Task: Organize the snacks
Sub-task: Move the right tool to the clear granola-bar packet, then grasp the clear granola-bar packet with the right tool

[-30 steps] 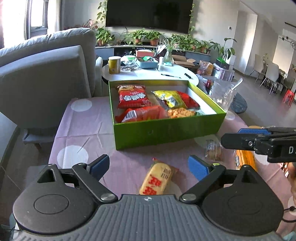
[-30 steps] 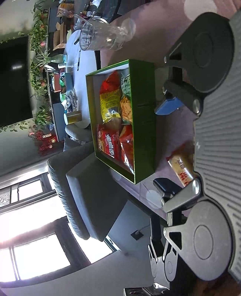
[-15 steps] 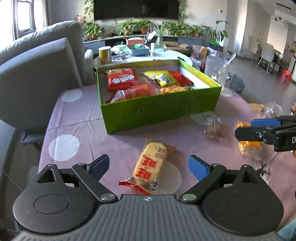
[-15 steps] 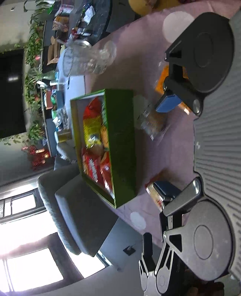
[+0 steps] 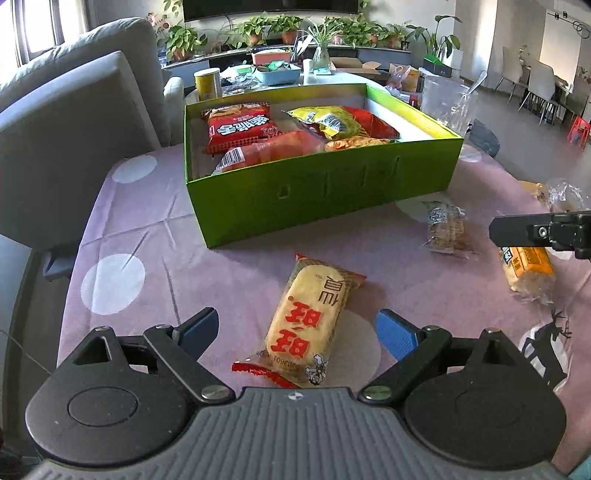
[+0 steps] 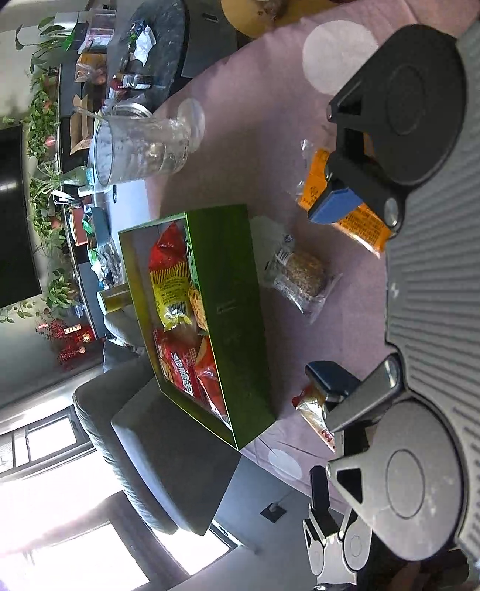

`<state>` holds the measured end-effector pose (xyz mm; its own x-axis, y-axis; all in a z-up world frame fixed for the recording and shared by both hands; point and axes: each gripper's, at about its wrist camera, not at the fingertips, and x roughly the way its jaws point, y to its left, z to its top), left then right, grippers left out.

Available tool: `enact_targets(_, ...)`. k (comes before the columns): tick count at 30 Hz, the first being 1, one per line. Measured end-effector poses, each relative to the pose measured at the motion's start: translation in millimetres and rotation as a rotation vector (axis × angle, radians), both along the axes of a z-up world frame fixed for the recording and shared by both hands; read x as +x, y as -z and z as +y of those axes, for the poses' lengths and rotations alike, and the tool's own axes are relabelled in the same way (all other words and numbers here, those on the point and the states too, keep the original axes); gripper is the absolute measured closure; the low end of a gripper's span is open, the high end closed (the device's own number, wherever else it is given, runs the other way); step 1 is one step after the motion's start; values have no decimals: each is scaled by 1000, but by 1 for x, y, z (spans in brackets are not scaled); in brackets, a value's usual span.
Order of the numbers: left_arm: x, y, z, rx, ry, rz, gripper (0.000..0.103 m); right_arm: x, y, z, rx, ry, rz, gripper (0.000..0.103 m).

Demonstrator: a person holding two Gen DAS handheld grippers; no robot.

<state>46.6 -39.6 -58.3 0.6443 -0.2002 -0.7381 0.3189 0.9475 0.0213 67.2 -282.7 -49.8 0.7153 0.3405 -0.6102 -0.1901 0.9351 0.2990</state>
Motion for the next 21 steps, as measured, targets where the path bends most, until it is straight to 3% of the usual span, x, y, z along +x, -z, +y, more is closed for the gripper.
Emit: enact_targets(21, 20, 18, -8, 36, 8, 31, 11, 24, 13, 11, -8, 21, 62, 24)
